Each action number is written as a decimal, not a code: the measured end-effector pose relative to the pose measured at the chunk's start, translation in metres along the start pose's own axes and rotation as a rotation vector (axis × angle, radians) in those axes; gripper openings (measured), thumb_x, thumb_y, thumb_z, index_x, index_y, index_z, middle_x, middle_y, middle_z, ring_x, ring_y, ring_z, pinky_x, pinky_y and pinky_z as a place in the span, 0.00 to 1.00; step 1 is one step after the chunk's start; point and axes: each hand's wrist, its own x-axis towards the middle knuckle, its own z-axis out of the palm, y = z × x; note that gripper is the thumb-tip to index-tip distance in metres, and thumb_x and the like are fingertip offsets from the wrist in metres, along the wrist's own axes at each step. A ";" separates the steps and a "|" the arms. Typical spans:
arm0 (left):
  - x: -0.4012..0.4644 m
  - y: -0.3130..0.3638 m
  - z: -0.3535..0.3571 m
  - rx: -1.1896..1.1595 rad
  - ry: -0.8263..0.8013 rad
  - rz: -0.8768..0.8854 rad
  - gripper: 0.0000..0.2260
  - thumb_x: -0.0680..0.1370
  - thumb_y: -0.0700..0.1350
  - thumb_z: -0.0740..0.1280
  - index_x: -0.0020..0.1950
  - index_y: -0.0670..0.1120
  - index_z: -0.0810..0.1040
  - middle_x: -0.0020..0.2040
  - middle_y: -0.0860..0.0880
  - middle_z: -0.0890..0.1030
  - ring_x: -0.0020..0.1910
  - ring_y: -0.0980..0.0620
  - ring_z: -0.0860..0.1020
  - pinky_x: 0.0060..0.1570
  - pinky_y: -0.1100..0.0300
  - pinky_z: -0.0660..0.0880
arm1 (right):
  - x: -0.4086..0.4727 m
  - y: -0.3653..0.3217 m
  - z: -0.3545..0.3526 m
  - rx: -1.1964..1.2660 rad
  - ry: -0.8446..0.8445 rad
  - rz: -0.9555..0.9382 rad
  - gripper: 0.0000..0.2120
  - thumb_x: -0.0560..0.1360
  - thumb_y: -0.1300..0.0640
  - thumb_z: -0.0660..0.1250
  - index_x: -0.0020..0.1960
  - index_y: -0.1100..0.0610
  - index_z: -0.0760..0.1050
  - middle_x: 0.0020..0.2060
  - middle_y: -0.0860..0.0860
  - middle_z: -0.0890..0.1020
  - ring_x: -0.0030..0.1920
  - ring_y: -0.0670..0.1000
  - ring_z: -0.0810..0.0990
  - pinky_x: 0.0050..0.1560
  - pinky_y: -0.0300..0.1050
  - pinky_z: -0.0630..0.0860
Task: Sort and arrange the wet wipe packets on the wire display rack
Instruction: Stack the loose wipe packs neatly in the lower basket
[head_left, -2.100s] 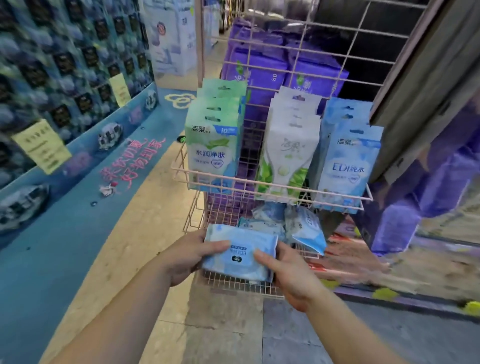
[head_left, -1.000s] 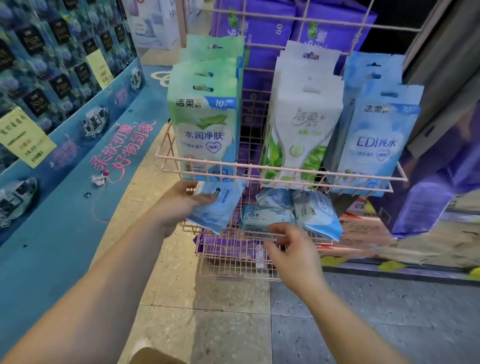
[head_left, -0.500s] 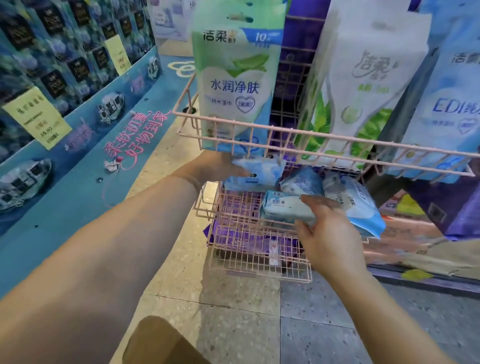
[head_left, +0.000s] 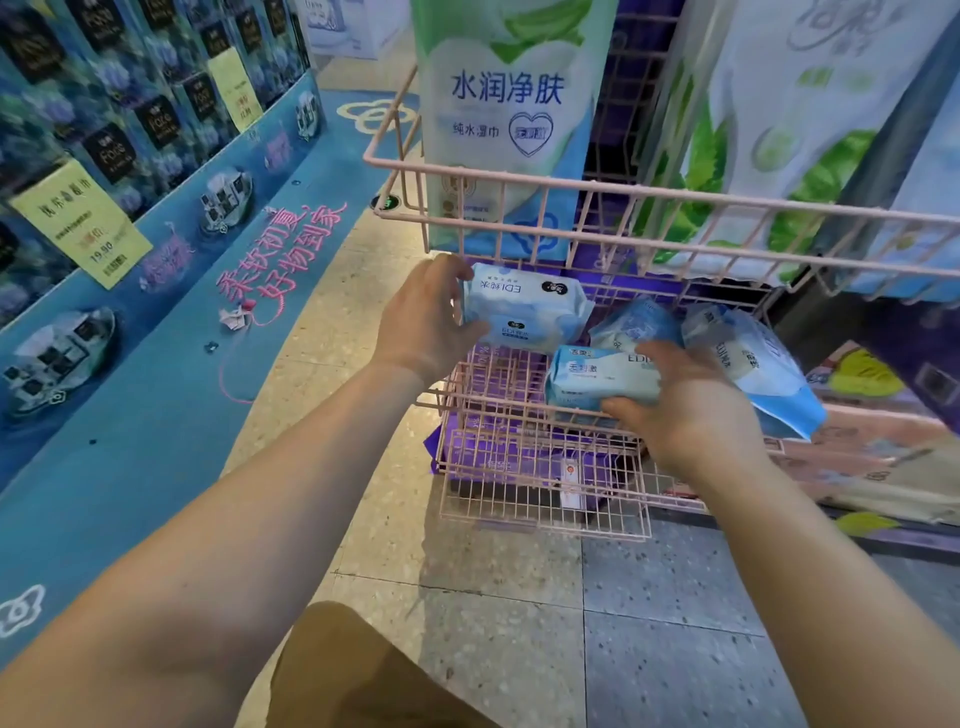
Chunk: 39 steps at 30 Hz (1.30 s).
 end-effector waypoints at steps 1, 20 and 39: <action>-0.003 -0.002 -0.002 -0.018 -0.069 0.008 0.22 0.67 0.46 0.76 0.57 0.47 0.73 0.46 0.51 0.76 0.46 0.47 0.77 0.46 0.56 0.73 | 0.000 -0.003 0.000 0.015 0.020 -0.025 0.30 0.70 0.44 0.72 0.68 0.50 0.67 0.60 0.56 0.73 0.56 0.58 0.76 0.50 0.47 0.73; -0.015 -0.014 -0.025 -0.688 -0.488 -0.096 0.21 0.69 0.36 0.75 0.57 0.51 0.74 0.56 0.52 0.80 0.54 0.59 0.78 0.53 0.65 0.75 | 0.032 -0.052 -0.006 0.956 -0.205 0.216 0.19 0.74 0.35 0.59 0.55 0.49 0.73 0.41 0.51 0.82 0.33 0.50 0.82 0.36 0.44 0.80; -0.043 -0.012 -0.039 -0.352 -0.399 -0.173 0.20 0.70 0.57 0.64 0.60 0.72 0.66 0.54 0.66 0.76 0.67 0.60 0.69 0.74 0.47 0.37 | 0.008 -0.045 0.029 0.932 0.035 0.075 0.07 0.72 0.52 0.72 0.47 0.47 0.75 0.49 0.44 0.79 0.49 0.43 0.79 0.49 0.39 0.78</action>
